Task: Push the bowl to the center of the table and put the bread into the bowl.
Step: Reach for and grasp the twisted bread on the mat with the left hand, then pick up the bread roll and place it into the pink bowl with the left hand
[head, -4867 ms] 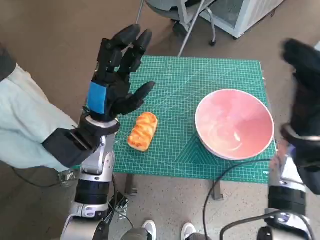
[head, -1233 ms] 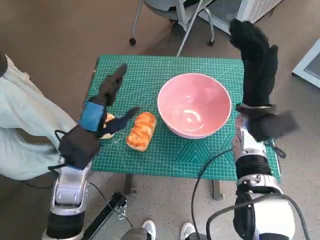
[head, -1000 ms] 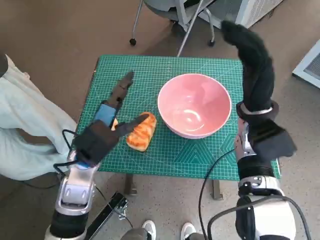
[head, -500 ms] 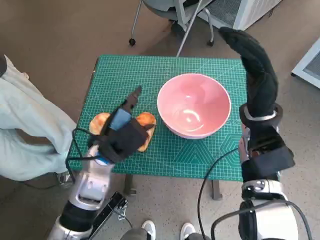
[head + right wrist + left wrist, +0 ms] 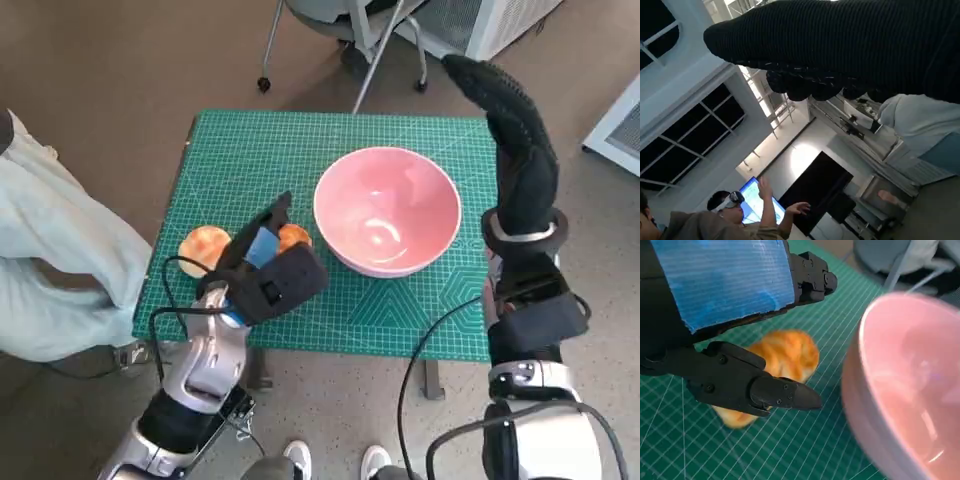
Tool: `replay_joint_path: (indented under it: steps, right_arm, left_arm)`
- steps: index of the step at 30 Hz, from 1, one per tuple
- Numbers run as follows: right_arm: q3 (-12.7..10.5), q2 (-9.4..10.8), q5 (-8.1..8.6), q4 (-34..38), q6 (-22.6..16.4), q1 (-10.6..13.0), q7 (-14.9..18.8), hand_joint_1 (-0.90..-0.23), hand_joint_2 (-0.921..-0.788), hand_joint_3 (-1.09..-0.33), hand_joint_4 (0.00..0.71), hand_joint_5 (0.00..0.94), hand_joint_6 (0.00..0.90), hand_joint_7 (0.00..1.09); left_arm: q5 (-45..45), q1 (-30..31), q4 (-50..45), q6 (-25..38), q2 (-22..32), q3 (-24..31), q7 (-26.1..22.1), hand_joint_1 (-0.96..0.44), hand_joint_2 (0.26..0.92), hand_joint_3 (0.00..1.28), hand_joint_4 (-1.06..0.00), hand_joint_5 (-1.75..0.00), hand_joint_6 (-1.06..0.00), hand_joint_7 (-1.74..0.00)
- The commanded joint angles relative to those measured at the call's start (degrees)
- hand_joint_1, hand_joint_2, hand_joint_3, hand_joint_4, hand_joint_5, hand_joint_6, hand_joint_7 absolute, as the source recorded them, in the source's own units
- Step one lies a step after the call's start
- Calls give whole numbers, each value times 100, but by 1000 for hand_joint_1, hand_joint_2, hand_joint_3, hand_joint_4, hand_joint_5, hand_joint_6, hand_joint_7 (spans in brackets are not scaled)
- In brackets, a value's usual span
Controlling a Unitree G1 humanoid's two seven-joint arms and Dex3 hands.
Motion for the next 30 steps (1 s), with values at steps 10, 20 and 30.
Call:
replay_joint_path:
  steps: [10,20,30]
  right_arm:
    - [72,82,267,128,112,135,104,-573,-921,-758,345,1,11,849]
    - [90,135,442,151,124,143,225,-561,-921,-755,340,0,7,841]
    - [116,141,446,170,109,155,255,-559,-921,-755,338,0,4,835]
  left_arm:
    - [250,-472,1705,-420,-75,-286,174,-421,921,63,-521,-200,-313,-162]
    - [229,-476,2398,-1082,-110,-165,736,-127,902,15,-543,-1478,-343,-471]
    - [263,-561,2643,-1615,135,74,934,-171,731,455,-606,-1583,-600,-1310]
